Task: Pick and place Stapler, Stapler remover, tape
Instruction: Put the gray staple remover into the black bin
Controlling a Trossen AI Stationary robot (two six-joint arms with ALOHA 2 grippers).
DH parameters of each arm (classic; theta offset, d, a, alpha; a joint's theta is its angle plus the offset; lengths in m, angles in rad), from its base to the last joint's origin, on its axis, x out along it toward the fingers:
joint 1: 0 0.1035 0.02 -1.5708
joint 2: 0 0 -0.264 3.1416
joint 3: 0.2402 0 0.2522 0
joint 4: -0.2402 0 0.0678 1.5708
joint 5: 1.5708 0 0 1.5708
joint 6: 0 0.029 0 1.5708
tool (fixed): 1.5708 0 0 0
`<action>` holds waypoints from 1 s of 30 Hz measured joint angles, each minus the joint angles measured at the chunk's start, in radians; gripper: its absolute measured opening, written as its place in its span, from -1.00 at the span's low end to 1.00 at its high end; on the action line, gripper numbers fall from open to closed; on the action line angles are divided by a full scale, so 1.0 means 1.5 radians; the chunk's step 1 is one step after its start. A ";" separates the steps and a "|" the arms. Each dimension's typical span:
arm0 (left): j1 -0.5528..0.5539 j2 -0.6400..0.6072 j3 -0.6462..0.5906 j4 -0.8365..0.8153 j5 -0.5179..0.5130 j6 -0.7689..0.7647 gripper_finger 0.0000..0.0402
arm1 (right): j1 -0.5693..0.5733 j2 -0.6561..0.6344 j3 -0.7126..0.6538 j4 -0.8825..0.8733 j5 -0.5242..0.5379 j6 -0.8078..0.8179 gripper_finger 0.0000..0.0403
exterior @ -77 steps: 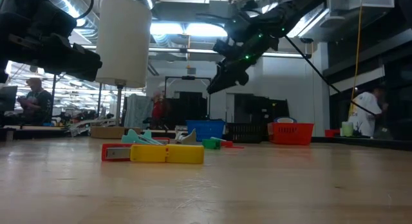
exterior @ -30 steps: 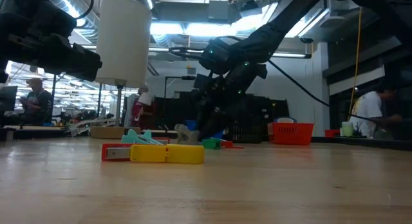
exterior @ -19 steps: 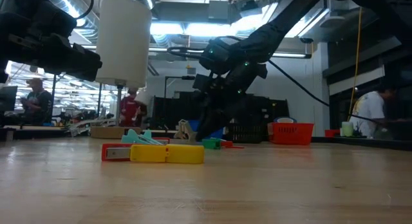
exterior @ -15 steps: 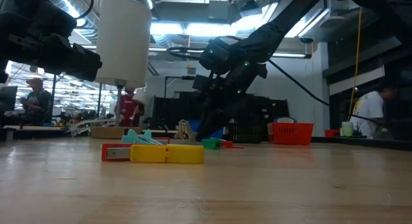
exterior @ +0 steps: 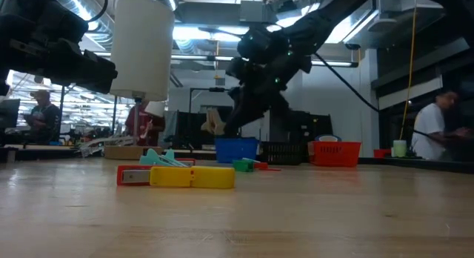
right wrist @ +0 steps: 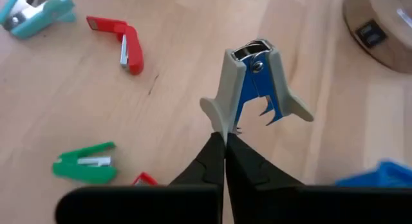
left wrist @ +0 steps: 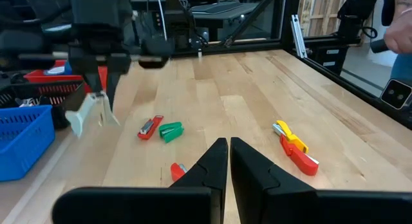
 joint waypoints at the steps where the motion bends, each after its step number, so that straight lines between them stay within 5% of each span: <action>1: 0.000 0.000 0.000 0.000 0.000 0.000 -0.92 | -0.003 -0.007 0.000 -0.012 0.000 0.004 -0.99; 19: 0.000 0.000 0.000 0.000 0.000 0.000 -0.92 | -0.103 -0.135 0.000 -0.133 -0.001 0.007 -1.00; 30: 0.000 0.000 0.000 0.000 0.000 0.000 -0.92 | -0.188 -0.140 0.000 -0.136 -0.001 0.013 -1.00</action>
